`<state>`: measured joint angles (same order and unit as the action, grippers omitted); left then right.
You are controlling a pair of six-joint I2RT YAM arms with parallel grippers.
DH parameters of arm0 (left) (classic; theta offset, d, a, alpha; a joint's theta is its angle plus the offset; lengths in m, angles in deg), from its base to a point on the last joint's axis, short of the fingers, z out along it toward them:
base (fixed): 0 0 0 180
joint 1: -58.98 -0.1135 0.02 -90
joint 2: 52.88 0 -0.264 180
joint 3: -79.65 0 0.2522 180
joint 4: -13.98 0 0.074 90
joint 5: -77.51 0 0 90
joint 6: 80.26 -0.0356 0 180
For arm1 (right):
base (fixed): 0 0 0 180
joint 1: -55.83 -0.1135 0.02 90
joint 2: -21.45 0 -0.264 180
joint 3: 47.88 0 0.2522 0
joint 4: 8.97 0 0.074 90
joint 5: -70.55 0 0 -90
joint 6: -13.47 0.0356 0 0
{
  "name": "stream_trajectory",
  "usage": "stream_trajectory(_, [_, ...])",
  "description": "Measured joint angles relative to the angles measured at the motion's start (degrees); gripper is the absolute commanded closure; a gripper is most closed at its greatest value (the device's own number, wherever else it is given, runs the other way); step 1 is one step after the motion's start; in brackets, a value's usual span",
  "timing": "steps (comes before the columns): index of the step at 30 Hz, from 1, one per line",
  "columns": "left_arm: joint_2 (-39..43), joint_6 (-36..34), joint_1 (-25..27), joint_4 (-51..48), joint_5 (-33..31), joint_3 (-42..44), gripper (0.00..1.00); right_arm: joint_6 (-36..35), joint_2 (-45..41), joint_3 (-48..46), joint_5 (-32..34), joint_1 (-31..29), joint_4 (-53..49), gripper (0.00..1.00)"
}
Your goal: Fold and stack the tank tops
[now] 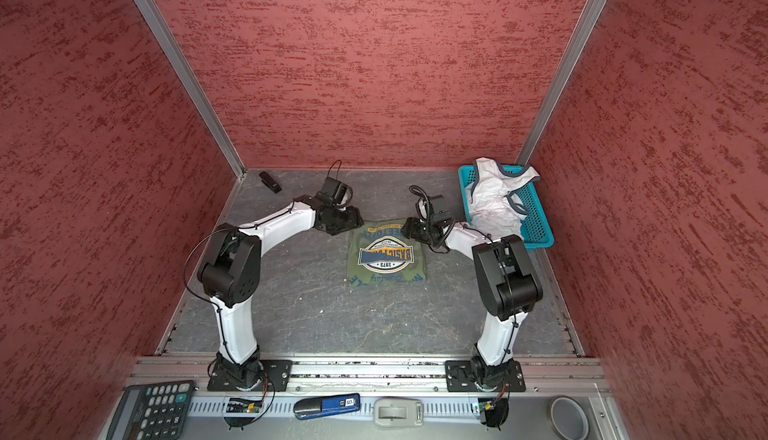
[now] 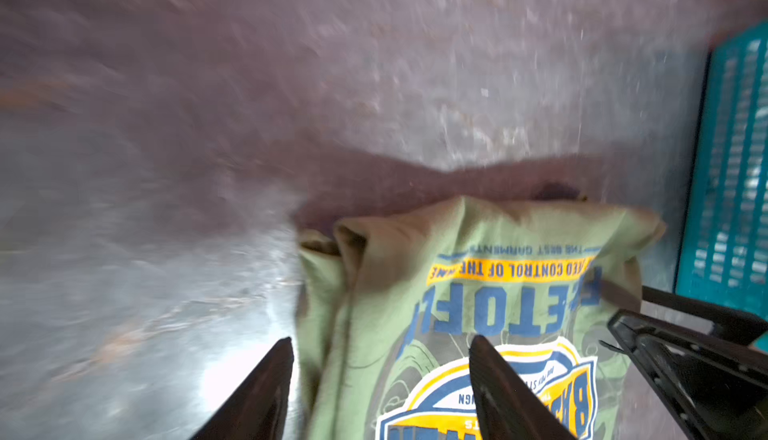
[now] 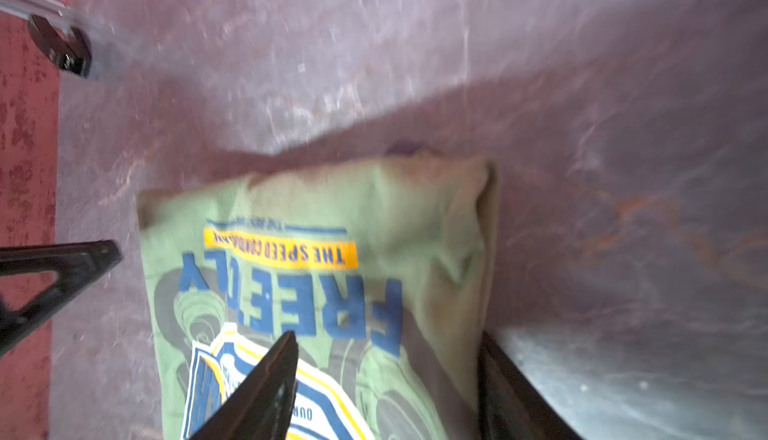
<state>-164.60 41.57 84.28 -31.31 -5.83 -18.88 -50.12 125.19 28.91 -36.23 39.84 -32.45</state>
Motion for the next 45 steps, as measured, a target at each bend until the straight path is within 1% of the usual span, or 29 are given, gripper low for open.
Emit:
stream_trajectory(5, [-1.6,-0.9,-0.4,-1.2,-1.8,-3.5,0.37,-1.2,2.8,5.2,1.2,1.6,-0.1,0.33])
stream_trajectory(8, [-4.3,-1.3,0.4,-1.6,-2.0,-6.6,0.42,-1.8,5.3,8.2,1.6,2.2,-0.1,0.36])
stream_trajectory(15, [-10.3,-1.9,1.0,-3.0,-1.5,-10.8,0.52,-2.4,9.0,9.7,1.2,2.3,-0.4,0.49])
stream_trajectory(17, [-11.1,-2.0,1.0,-3.5,-1.3,-11.2,0.57,-2.4,9.0,9.7,0.9,2.3,-0.4,0.55])
stream_trajectory(19, [-11.4,-1.9,1.0,-3.9,-1.1,-11.5,0.67,-2.5,9.0,9.7,0.5,2.3,-0.3,0.67])
stream_trajectory(22, [-11.4,-2.0,1.0,-4.0,-0.9,-12.1,0.80,-2.4,9.1,9.7,0.3,2.3,-0.3,0.80])
stream_trajectory(24, [-11.4,-2.0,1.0,-3.8,-0.7,-12.2,0.91,-2.5,9.1,9.7,0.2,2.3,-0.3,0.87])
stream_trajectory(27, [-11.1,-1.5,1.0,-3.1,-0.8,-11.5,1.00,-2.7,9.1,9.7,0.1,2.3,-0.4,0.97])
stream_trajectory(31, [-7.5,-0.4,0.7,-0.2,-1.5,-6.2,1.00,-2.9,8.5,9.6,-0.3,2.3,-0.4,1.00])
stream_trajectory(35, [-0.4,1.4,0.0,3.2,-1.9,0.8,1.00,-2.9,6.0,9.2,-1.0,2.2,-0.7,1.00])
stream_trajectory(38, [3.5,2.8,-1.1,5.5,-1.7,3.3,1.00,-2.9,4.3,9.2,-2.0,2.2,-0.6,1.00])
stream_trajectory(42, [4.6,4.3,-2.2,8.5,-1.6,5.0,1.00,-2.8,4.0,9.2,-3.2,2.1,-0.2,1.00])
stream_trajectory(45, [4.2,5.0,-2.6,8.9,-1.4,6.3,1.00,-2.6,4.6,9.7,-4.0,2.0,-0.1,0.99])
